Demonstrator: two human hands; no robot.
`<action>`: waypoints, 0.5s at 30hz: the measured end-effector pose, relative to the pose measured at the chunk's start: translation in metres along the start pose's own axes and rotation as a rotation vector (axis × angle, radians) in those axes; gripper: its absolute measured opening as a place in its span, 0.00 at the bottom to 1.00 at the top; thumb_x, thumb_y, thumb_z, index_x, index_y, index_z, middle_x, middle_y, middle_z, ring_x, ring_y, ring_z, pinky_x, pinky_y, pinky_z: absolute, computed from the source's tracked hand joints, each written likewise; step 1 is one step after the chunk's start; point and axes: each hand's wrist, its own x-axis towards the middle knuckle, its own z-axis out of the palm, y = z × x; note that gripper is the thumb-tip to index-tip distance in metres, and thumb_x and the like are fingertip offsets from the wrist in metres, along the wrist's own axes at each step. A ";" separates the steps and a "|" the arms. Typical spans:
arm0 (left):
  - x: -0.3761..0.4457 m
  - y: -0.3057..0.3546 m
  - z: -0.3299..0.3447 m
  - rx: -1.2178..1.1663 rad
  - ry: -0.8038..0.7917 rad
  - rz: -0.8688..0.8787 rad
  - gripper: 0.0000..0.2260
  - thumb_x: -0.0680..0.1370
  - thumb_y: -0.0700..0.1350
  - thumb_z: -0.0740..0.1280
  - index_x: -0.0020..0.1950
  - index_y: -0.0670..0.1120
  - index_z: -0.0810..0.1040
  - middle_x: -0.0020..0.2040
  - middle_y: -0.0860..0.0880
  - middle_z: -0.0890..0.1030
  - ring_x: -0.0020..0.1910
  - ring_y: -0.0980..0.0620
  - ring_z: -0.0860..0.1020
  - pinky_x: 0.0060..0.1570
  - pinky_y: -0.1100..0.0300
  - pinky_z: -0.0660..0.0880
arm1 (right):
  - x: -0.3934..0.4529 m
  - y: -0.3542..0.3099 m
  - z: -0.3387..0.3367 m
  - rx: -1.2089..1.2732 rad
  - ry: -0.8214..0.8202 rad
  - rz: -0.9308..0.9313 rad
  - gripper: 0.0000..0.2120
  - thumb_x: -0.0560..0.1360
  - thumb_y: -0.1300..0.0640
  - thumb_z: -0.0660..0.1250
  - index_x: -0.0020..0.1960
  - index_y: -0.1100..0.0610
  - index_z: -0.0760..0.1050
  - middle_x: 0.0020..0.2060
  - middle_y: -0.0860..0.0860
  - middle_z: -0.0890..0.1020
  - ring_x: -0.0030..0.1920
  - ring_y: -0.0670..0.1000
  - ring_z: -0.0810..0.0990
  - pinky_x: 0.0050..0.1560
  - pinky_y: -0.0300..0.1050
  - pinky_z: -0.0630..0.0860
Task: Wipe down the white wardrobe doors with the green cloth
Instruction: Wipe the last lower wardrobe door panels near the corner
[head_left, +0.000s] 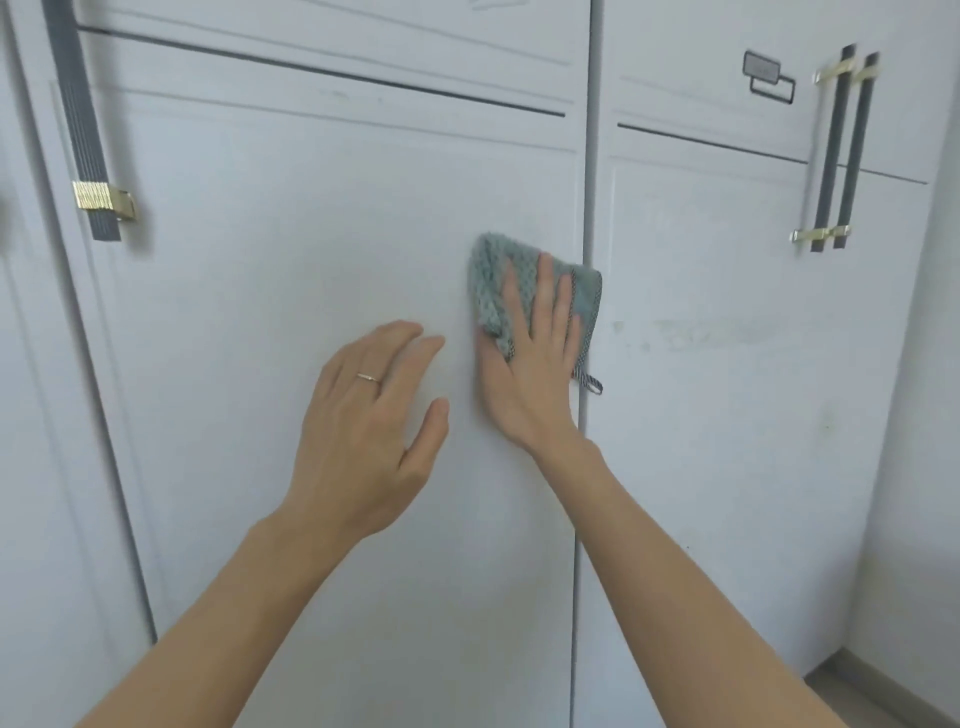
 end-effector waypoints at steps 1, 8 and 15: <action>0.012 -0.004 -0.002 0.002 0.014 0.010 0.21 0.82 0.49 0.62 0.73 0.42 0.75 0.72 0.43 0.76 0.73 0.42 0.72 0.74 0.51 0.62 | 0.026 -0.008 -0.006 -0.007 0.025 0.007 0.32 0.79 0.39 0.45 0.82 0.41 0.45 0.83 0.47 0.43 0.82 0.50 0.36 0.80 0.55 0.35; 0.052 -0.020 -0.012 -0.003 0.071 0.032 0.21 0.81 0.47 0.63 0.72 0.40 0.76 0.73 0.42 0.76 0.74 0.41 0.71 0.75 0.50 0.62 | 0.074 -0.020 -0.020 0.038 0.079 0.006 0.31 0.81 0.42 0.49 0.83 0.43 0.51 0.83 0.45 0.45 0.82 0.48 0.39 0.80 0.56 0.36; -0.044 -0.019 -0.015 -0.068 0.000 -0.070 0.21 0.83 0.46 0.63 0.75 0.39 0.74 0.75 0.41 0.73 0.80 0.43 0.65 0.82 0.49 0.57 | -0.100 -0.027 0.046 0.045 -0.019 -0.043 0.33 0.84 0.51 0.57 0.83 0.44 0.45 0.83 0.50 0.41 0.82 0.54 0.35 0.80 0.60 0.35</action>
